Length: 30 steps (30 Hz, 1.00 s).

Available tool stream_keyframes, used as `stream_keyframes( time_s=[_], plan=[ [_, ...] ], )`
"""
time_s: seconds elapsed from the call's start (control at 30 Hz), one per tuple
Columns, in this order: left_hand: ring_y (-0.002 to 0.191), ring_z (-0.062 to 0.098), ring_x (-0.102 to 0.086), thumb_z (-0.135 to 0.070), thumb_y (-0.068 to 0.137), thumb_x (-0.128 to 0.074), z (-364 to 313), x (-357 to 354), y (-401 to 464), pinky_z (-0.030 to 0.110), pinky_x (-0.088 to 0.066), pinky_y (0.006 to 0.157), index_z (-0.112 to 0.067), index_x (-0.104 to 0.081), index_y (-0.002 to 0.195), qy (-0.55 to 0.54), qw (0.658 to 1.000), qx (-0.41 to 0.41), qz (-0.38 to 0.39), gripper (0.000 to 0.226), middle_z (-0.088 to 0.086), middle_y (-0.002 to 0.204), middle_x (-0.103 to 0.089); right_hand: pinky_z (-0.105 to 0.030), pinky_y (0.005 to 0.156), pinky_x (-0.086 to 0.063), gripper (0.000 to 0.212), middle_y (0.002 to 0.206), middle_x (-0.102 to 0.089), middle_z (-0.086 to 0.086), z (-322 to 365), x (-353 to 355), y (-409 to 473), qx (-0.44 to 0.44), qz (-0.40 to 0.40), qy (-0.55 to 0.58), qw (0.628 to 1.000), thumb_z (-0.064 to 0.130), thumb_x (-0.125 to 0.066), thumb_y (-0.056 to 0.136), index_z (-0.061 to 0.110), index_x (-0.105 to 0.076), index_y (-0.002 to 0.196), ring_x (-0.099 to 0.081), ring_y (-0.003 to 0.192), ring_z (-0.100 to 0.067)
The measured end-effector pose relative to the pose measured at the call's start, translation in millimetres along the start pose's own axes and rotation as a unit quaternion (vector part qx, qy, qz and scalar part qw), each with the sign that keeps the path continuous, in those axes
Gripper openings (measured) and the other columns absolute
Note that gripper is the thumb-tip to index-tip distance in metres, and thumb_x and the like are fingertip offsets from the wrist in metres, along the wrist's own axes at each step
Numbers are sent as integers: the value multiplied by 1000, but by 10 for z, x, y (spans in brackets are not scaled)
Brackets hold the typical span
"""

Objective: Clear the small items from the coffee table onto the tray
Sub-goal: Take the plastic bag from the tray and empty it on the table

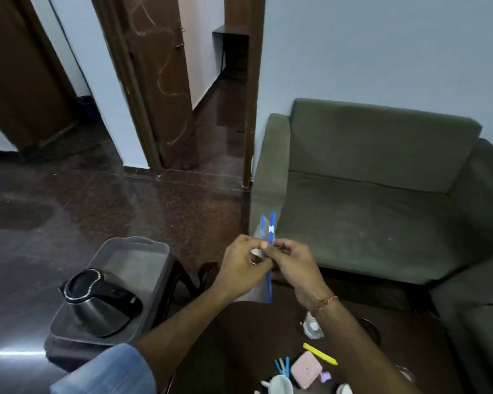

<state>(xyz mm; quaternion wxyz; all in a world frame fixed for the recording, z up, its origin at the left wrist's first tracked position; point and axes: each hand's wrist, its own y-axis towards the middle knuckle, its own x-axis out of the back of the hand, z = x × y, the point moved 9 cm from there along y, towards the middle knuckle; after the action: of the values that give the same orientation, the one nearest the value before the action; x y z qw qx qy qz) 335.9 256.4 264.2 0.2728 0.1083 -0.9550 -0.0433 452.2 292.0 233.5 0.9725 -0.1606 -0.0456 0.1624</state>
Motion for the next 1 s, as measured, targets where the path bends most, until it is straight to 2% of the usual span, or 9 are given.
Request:
stream_keyframes(
  time_s=[0.17, 0.3, 0.43, 0.53, 0.6, 0.77, 0.87, 0.93, 1.0],
  plan=[
    [78, -8, -61, -21, 87, -68, -437, -756, -93, 3, -44, 69, -24, -73, 111, -1, 1000, -8, 22, 25, -9, 101, -61, -39, 68, -58, 17, 75, -73, -11, -159, 973, -191, -20, -29, 4, 999, 9, -60, 91, 9, -76, 83, -70, 68, -22],
    [65, -4, -67, -23, 79, -78, -635, -1002, -100, 14, -54, 62, -26, -75, 84, -29, 999, 23, -32, 7, -12, 78, -72, -35, 70, -61, 12, 86, -77, -11, -152, 1412, -326, -10, -30, -10, 999, 14, -64, 90, 10, -75, 87, -75, 81, -18],
    [56, -2, -63, -18, 73, -74, -691, -1080, -31, 12, -50, 56, -29, -65, 69, -15, 996, 45, -75, 16, -19, 65, -68, -36, 64, -58, 11, 80, -76, -15, -108, 1905, -446, 5, -123, -40, 992, 8, -65, 87, 12, -71, 79, -70, 67, -19],
    [55, 0, -60, -20, 72, -71, -770, -1132, -8, 13, -48, 54, -29, -63, 69, 0, 997, 33, -76, 12, -16, 64, -66, -25, 60, -60, 10, 69, -75, 6, 0, 2167, -596, 54, -205, -117, 970, 8, -67, 85, 18, -68, 85, -70, 64, -4],
    [55, 1, -59, -19, 74, -70, -827, -1177, -5, 12, -47, 53, -30, -62, 71, 0, 997, 17, -74, 14, -16, 66, -65, -17, 56, -56, 12, 66, -72, 13, 87, 2192, -713, 87, -238, -176, 951, 10, -65, 84, 20, -67, 91, -69, 65, 0],
    [57, 0, -61, -13, 77, -70, -800, -1113, -7, 11, -49, 57, -25, -66, 86, -22, 996, 35, -82, 16, -9, 64, -66, -37, 77, -56, 38, 100, -71, -12, 200, 2161, -915, 65, -292, -307, 904, 11, -60, 85, 14, -58, 124, -67, 90, -30],
    [55, 4, -66, -12, 75, -67, -795, -1150, -25, 22, -58, 57, -26, -72, 80, -43, 997, 51, -41, 15, -8, 63, -70, -27, 88, -47, 35, 114, -63, -6, 443, 1919, -1251, 216, -327, -290, 873, 3, -64, 83, 12, -61, 117, -61, 102, -21],
    [55, 8, -69, -10, 76, -69, -797, -1209, -70, 30, -60, 55, -24, -74, 83, -64, 996, 56, -7, 16, -7, 65, -71, -18, 82, -48, 28, 99, -68, 1, 414, 1657, -1352, 256, -299, -235, 889, -5, -61, 82, 14, -69, 100, -64, 88, -11],
    [56, 7, -69, -10, 77, -71, -806, -1249, -135, 32, -61, 56, -20, -74, 84, -55, 997, 40, 23, 13, -7, 66, -71, -15, 77, -47, 29, 94, -73, 3, 238, 1491, -1228, 176, -240, -195, 935, -6, -57, 85, 12, -74, 100, -62, 82, -5]
  ],
)
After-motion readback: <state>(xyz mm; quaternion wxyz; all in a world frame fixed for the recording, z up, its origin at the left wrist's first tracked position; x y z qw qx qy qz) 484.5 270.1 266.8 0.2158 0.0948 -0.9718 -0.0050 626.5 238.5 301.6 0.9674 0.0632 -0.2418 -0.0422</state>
